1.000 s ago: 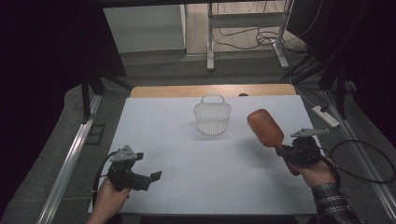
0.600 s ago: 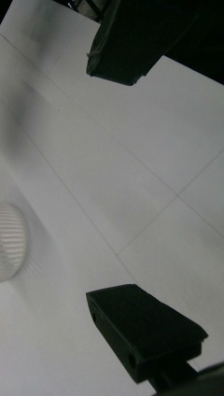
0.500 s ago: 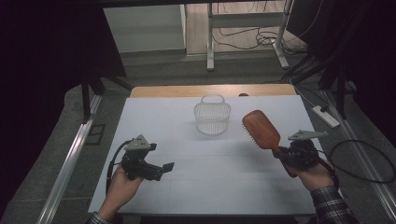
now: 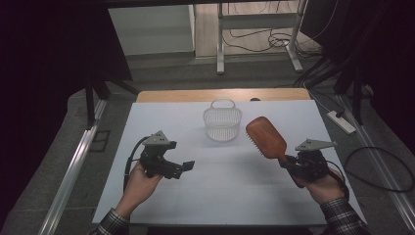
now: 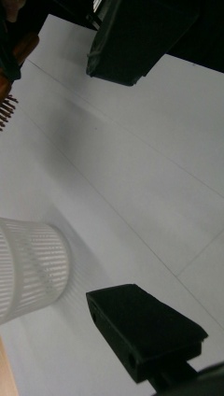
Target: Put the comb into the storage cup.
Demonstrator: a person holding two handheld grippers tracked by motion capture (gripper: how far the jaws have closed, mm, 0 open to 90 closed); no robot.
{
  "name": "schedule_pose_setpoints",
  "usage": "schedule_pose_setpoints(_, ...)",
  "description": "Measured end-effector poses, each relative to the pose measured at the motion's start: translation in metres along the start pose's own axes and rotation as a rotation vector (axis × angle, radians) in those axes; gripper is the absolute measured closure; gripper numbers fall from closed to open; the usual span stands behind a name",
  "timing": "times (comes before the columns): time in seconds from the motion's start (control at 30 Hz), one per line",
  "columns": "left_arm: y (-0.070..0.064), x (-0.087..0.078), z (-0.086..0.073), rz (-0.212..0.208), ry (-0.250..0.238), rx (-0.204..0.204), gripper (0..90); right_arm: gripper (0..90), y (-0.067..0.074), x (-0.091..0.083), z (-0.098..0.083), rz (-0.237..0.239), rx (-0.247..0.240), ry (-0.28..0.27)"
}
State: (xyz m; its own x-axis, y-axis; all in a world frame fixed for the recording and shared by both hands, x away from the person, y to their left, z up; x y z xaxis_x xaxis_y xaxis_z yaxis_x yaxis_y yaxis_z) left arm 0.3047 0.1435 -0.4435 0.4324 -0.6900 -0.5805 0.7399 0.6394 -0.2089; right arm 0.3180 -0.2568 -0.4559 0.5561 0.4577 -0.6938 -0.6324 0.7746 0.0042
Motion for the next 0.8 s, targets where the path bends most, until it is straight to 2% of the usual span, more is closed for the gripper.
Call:
schedule_pose_setpoints(0.13,0.000,0.006,0.008,-0.007,-0.003,-0.007,0.0,72.2,0.005,0.001,0.001,0.006,-0.010,-0.011)
schedule_pose_setpoints(0.47,-0.006,0.023,0.024,-0.038,0.016,0.027,0.0,72.2,0.018,0.006,0.004,0.031,-0.031,-0.016)
schedule_pose_setpoints(0.8,-0.005,0.040,0.032,-0.108,0.002,-0.011,0.0,72.2,0.034,0.013,0.008,0.064,-0.054,-0.032)
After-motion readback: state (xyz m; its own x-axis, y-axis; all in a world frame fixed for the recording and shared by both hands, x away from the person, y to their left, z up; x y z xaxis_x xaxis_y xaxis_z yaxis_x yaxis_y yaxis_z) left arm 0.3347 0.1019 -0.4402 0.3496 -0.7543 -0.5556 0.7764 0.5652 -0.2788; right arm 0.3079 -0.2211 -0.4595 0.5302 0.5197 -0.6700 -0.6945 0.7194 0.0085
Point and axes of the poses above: each handheld gripper's, and its own axes: x roughly forward along the jaws, z roughly out of its top, y roughly to its left, the point moved 3 cm from there along x, roughly forward along the jaws
